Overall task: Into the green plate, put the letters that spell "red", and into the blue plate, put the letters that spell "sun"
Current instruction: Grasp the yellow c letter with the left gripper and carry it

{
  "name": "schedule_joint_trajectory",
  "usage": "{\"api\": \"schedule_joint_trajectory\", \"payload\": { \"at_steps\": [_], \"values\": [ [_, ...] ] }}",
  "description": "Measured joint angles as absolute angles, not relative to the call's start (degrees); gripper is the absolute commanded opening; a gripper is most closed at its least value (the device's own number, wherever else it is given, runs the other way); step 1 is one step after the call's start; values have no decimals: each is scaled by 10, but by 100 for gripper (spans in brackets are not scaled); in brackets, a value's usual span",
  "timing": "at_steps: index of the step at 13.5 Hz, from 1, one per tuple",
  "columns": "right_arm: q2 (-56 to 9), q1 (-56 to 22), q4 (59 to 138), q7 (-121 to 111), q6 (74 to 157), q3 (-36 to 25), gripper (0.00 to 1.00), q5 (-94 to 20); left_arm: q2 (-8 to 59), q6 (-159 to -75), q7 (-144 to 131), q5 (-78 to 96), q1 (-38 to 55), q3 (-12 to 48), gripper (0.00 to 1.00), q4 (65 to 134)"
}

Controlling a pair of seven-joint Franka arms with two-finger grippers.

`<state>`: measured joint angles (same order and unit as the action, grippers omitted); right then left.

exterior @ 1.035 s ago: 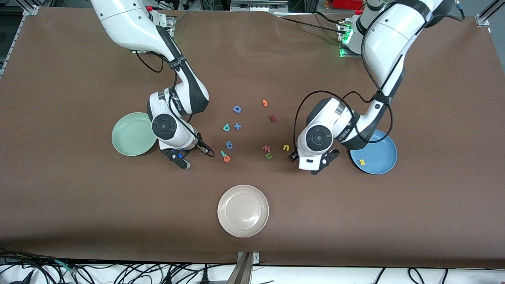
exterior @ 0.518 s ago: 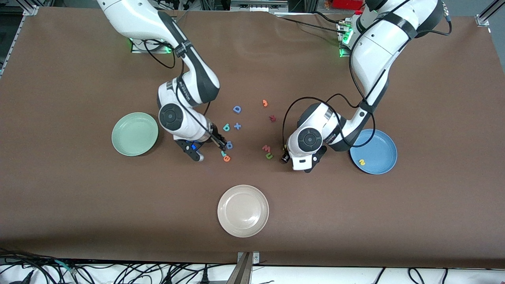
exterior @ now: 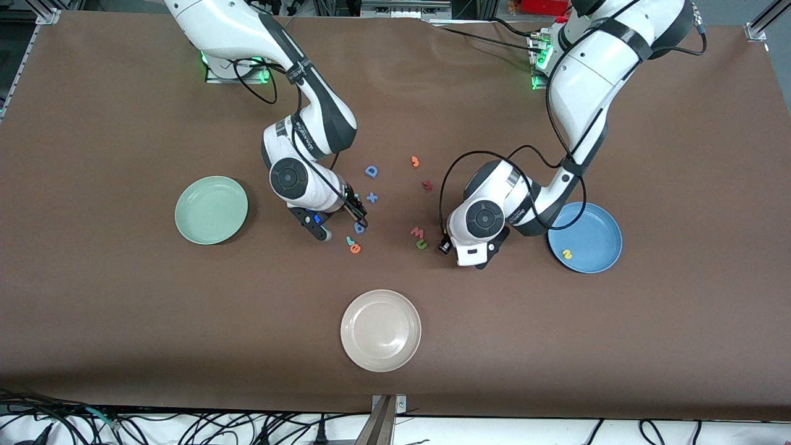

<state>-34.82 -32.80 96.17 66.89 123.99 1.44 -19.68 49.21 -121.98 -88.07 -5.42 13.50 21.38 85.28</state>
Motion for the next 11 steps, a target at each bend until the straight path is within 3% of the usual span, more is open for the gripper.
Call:
{"api": "schedule_joint_trajectory", "payload": {
  "at_steps": [4, 5, 6, 8, 9, 11],
  "values": [
    [-350, -328, 964, 669, 1239, 14, 99, -189, 494, -1220, -881, -43, 135, 214, 70, 854],
    [-352, -329, 966, 669, 1240, 14, 99, -187, 495, -1220, -881, -43, 135, 213, 66, 854],
    [-356, -329, 968, 669, 1240, 14, 99, -186, 495, -1220, -881, -43, 135, 213, 49, 854],
    [-365, -329, 973, 669, 1248, 14, 99, -186, 495, -1221, -881, -43, 135, 213, 31, 853],
    [-369, -329, 979, 669, 1255, 14, 99, -186, 495, -1223, -881, -43, 135, 213, 24, 853],
    [-373, -329, 996, 669, 1278, 14, 99, -186, 495, -1225, -881, -43, 135, 213, 22, 853]
  ]
}}
